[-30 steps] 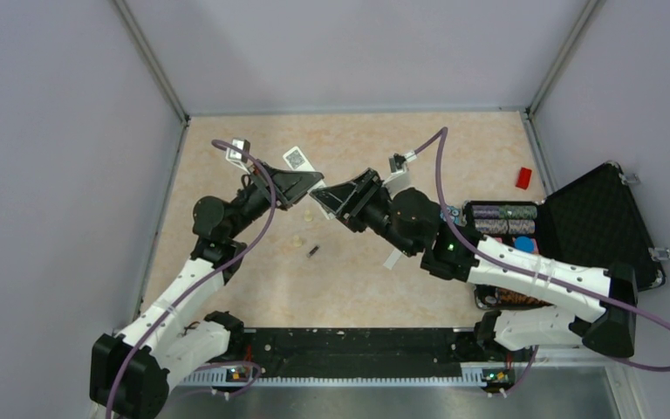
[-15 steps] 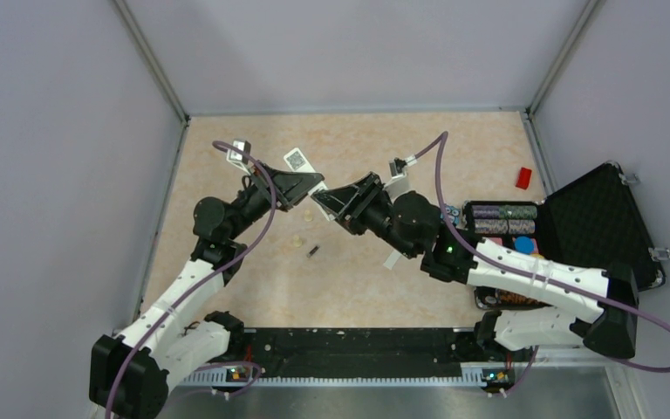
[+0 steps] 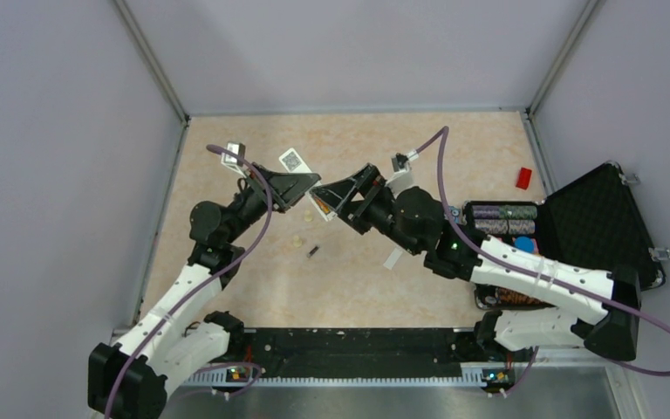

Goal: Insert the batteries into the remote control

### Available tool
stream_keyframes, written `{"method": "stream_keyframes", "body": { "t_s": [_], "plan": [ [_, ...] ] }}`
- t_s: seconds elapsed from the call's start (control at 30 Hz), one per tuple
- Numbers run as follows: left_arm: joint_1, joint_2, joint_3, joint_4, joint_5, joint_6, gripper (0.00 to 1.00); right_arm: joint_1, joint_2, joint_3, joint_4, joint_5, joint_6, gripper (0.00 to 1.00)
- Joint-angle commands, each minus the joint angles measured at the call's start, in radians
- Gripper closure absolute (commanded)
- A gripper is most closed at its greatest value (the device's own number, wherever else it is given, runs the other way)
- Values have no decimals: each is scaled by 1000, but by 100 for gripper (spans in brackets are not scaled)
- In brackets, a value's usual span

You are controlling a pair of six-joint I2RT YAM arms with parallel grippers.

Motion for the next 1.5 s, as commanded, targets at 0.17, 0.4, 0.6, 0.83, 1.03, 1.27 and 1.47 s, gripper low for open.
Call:
{"method": "stream_keyframes", "body": {
  "t_s": [0.17, 0.4, 0.6, 0.83, 1.03, 1.27, 1.47],
  "plan": [
    [15, -64, -14, -111, -31, 175, 100, -24, -113, 69, -133, 59, -152, 6],
    [24, -141, 138, -701, -219, 483, 100, -78, -142, 81, -389, 142, -206, 16],
    [33, -173, 266, -1050, -424, 667, 100, -93, 39, 126, -497, 138, -280, 21],
    [34, -198, 406, -1279, -698, 748, 100, 4, 366, 230, -518, 251, -219, 32],
    [33, -247, 440, -1386, -830, 775, 100, 65, 655, 454, -616, 261, -145, 36],
    [33, -274, 477, -1485, -990, 769, 100, 83, 826, 555, -748, 286, 90, 41],
    [33, -282, 492, -1490, -1037, 792, 100, 89, 912, 605, -774, 273, 137, 52]
  ]
}}
